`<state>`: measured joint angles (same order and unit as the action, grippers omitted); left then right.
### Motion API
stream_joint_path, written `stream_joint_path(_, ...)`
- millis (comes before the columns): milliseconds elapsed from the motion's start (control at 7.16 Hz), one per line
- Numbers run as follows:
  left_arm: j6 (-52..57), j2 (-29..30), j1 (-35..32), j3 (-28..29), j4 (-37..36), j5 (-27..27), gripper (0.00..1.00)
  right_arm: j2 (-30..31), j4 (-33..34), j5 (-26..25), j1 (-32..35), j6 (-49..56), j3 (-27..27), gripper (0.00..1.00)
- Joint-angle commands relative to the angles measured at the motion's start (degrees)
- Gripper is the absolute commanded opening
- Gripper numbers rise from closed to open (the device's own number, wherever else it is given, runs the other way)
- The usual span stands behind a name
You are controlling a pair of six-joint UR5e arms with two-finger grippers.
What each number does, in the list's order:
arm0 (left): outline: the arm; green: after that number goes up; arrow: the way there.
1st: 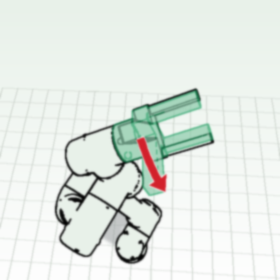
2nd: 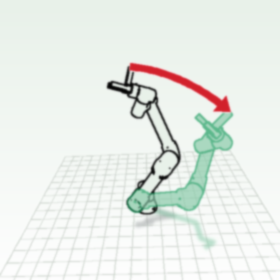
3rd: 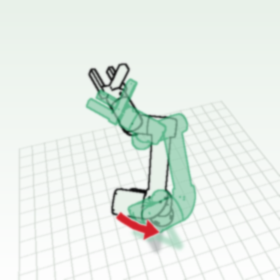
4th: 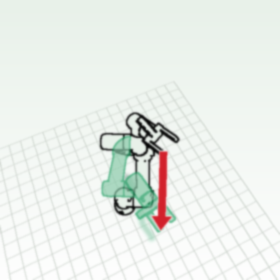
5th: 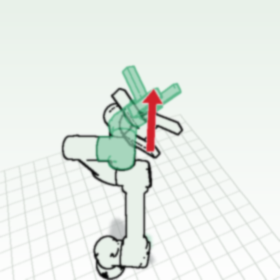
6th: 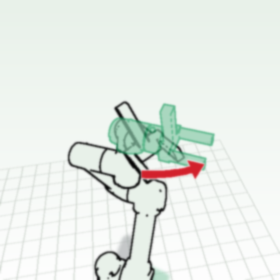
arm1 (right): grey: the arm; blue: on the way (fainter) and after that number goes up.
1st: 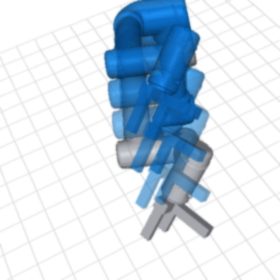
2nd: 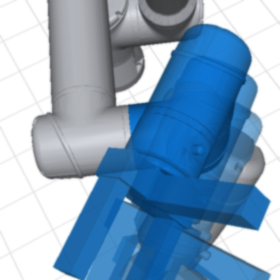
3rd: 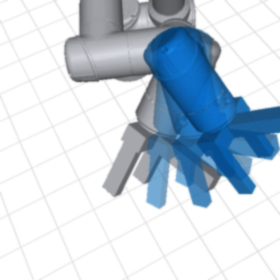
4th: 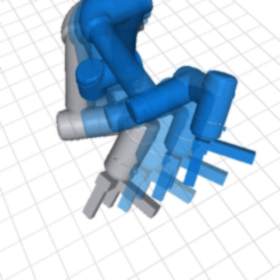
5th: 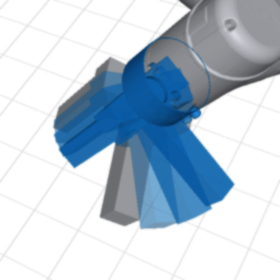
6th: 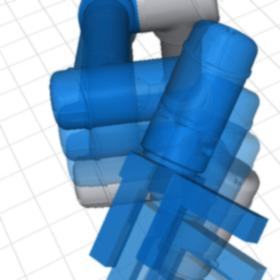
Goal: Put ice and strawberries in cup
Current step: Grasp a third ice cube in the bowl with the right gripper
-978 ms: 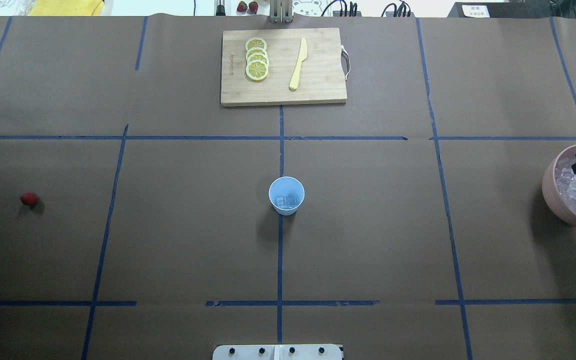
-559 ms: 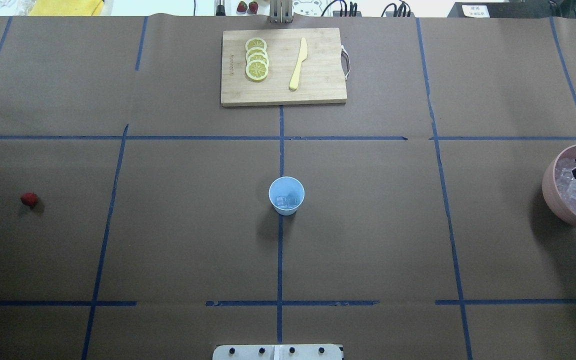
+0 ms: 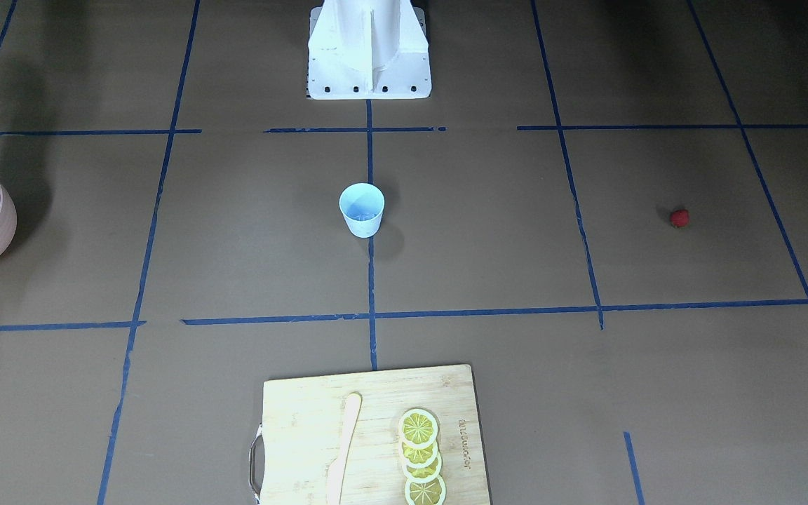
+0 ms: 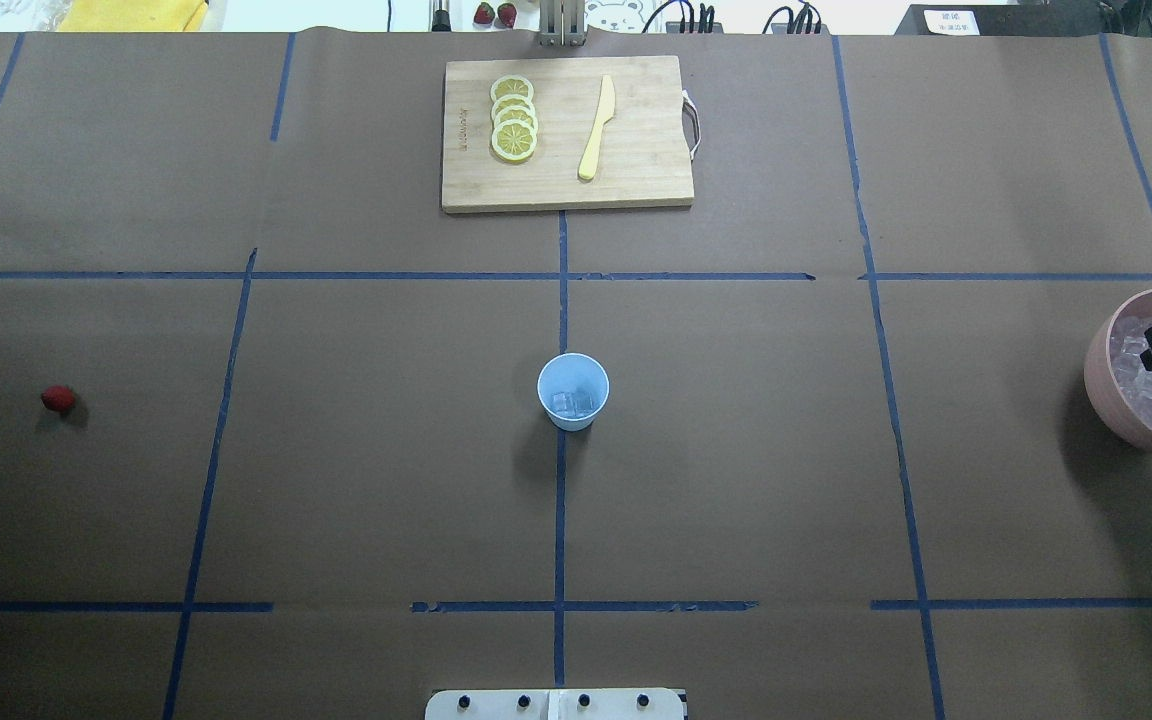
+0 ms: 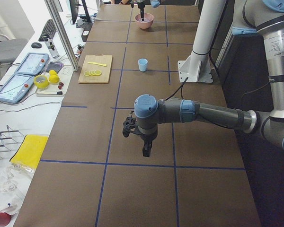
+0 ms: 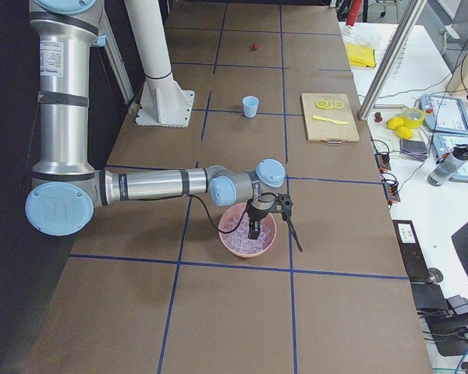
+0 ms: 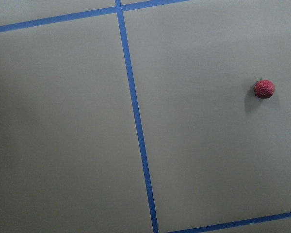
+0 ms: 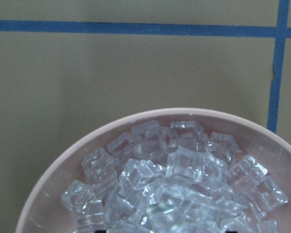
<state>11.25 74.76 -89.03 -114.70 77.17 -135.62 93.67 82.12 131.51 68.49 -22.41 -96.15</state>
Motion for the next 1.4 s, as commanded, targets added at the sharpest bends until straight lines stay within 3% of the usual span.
stream_joint_path(0, 0.00, 0.04, 0.00, -0.18, 0.00, 0.00, 1.00, -0.07, -0.03, -0.46, -0.11, 0.00, 0.34, 0.62)
stream_joint_path(419, 0.00, 0.04, 0.00, -0.44, 0.00, 0.00, 1.00, 0.11, -0.03, -0.47, -0.03, 0.00, 0.43, 0.40)
stream_joint_path(838, 0.00, 0.04, 0.00, -0.44, 0.00, 0.00, 1.00, 0.72, -2.58, -0.38, 0.06, 0.18, 0.17, 0.00)
stream_joint_path(1117, 0.00, 0.04, 0.00, -0.44, 0.00, 0.00, 1.00, 0.63, -4.15, -0.29, 1.72, 0.35, -0.27, 0.00)
stream_joint_path(1257, 0.00, 0.04, 0.00, -0.44, 0.00, 0.00, 1.00, 0.81, -4.34, -0.38, 3.30, 0.35, -3.05, 0.00)
